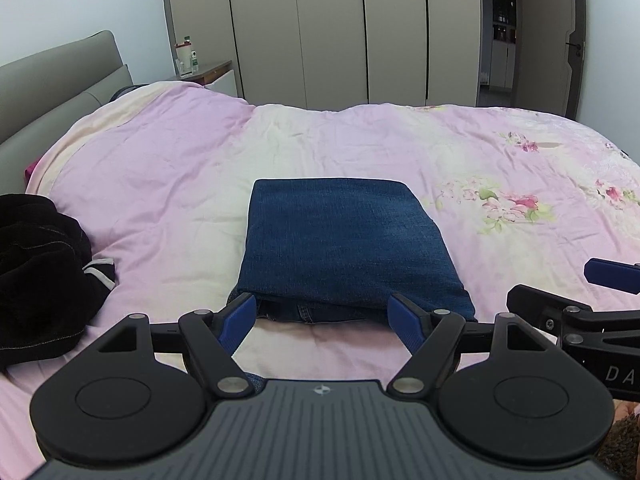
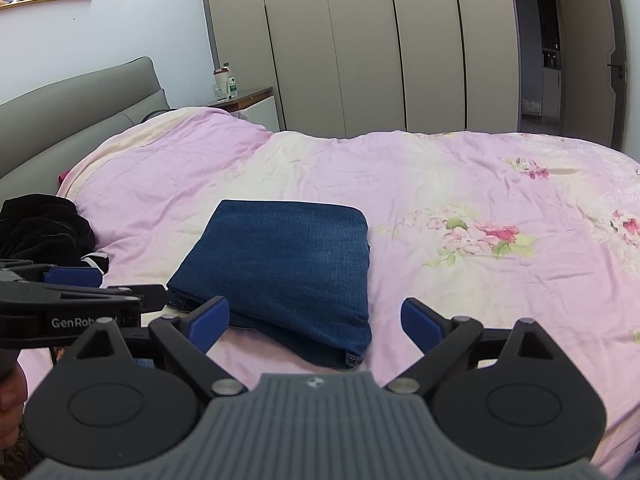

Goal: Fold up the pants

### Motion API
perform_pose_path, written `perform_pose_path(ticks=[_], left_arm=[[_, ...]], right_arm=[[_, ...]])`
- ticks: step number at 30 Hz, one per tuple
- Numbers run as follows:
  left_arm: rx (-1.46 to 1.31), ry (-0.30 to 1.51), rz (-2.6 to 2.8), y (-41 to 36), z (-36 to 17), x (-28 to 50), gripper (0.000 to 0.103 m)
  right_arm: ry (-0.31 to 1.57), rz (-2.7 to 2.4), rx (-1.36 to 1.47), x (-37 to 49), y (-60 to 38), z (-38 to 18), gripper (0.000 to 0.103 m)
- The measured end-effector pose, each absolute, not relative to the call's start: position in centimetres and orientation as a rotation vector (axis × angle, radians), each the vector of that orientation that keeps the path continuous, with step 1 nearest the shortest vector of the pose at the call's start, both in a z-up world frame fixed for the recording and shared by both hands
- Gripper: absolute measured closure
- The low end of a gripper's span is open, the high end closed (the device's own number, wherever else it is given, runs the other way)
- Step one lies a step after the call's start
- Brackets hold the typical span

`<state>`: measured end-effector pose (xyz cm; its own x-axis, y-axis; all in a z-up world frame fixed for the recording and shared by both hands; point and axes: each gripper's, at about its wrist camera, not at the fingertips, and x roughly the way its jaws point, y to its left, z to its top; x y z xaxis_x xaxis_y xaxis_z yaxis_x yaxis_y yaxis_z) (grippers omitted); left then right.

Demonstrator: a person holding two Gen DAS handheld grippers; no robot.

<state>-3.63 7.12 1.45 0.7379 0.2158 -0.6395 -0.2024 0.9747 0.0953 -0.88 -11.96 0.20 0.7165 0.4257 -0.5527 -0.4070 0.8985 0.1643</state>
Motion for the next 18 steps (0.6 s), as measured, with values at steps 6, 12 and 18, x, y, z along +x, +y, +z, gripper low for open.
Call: perform_pose_path(ticks=[6,12,18], left_arm=[[0.03,0.696,0.224,6.94,1.64,-3.63,0.015],[0.031,0.682,0.221,6.95,2.08,-3.9,0.015],[0.035,0.672,0.223,6.98,2.39,-4.13,0.015]], right_arm=[[0.609,0.455,0.034,-0.74,-12.09,0.17,0.014],[0.599,0.454,0.035,-1.11,-12.07,0.39,0.013],[0.588,0.457,0.03,-1.45,-11.94,0.69,0.013]])
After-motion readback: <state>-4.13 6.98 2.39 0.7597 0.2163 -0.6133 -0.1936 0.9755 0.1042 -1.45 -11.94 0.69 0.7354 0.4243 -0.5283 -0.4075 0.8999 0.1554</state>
